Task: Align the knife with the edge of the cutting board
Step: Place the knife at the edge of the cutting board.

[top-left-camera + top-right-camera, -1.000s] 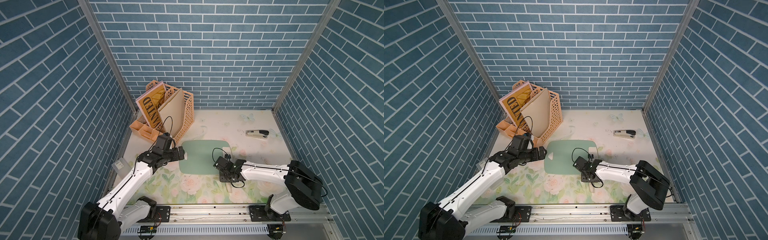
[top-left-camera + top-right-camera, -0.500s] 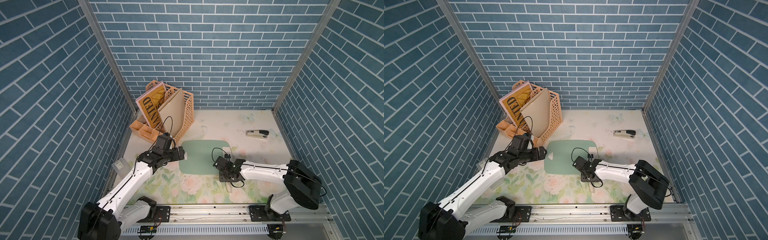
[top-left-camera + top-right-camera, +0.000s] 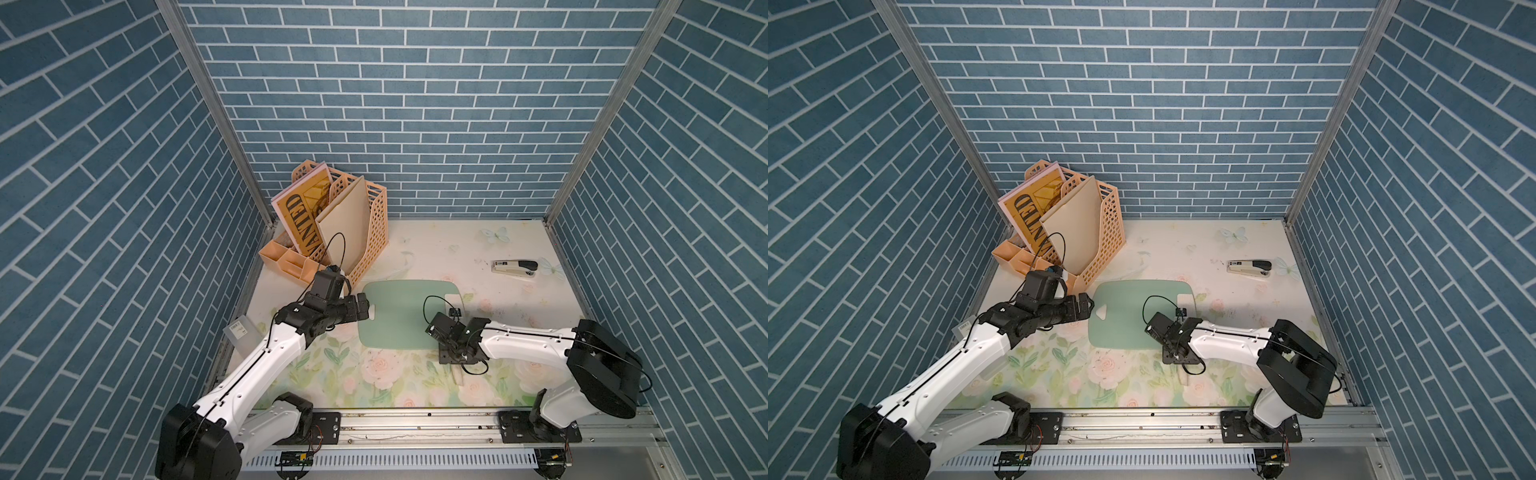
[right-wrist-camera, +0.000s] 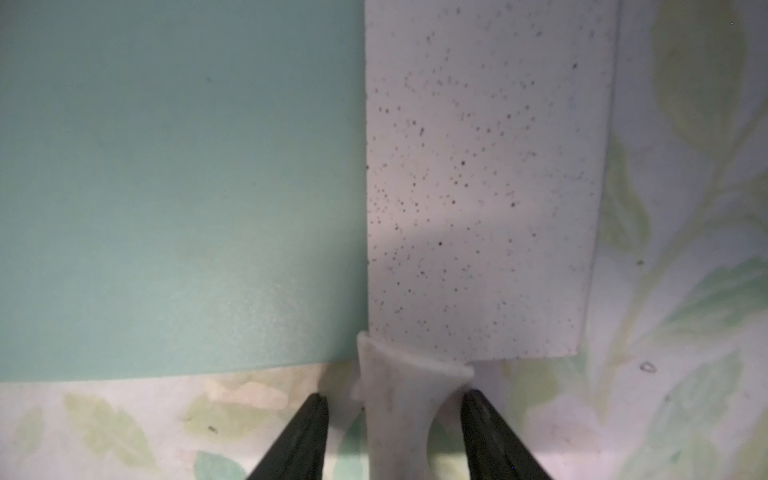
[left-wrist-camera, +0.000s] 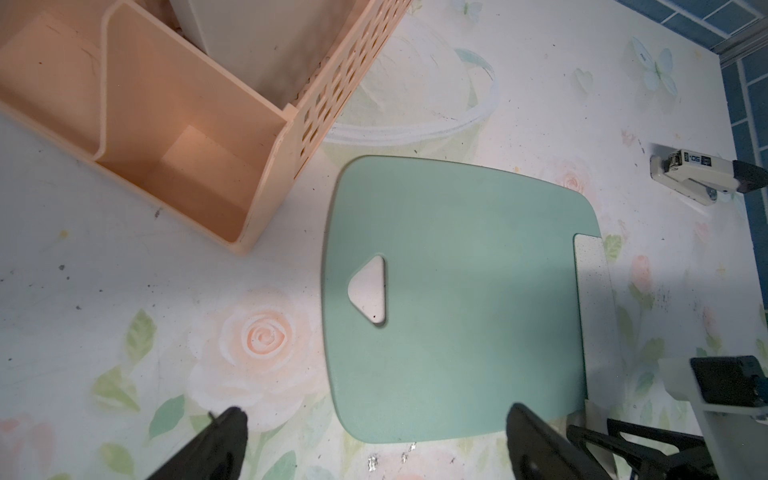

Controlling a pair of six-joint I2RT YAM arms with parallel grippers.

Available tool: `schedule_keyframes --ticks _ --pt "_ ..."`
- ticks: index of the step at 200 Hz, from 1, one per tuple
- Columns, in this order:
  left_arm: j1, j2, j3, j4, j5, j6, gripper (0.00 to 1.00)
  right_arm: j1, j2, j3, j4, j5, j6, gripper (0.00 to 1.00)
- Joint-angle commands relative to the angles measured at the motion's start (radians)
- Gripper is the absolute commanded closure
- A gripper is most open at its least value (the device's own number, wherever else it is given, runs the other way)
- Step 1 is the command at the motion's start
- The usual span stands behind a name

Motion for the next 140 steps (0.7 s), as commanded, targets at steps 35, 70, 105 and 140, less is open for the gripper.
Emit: schedule_keyframes --ticks 35,70,105,140 --pt "-0.007 -0.014 -0.011 -0.012 -0.004 0.009 0.00 -0.003 -0.033 0.023 -0.045 0.021 -0.022 0.43" --pt "-0.010 -0.013 -0.011 -0.012 -0.006 0.009 0.00 -0.004 -0.068 0.030 -0.060 0.031 -0.025 0.43" --pt "-0.011 -0.009 -0.011 -0.012 -0.007 0.009 0.01 -0.004 -0.132 0.052 -0.067 0.010 -0.031 0.43" --pt "-0.012 -0.016 -0.011 -0.012 -0.009 0.009 0.00 -0.003 -0.210 0.167 -0.158 0.071 -0.063 0.43"
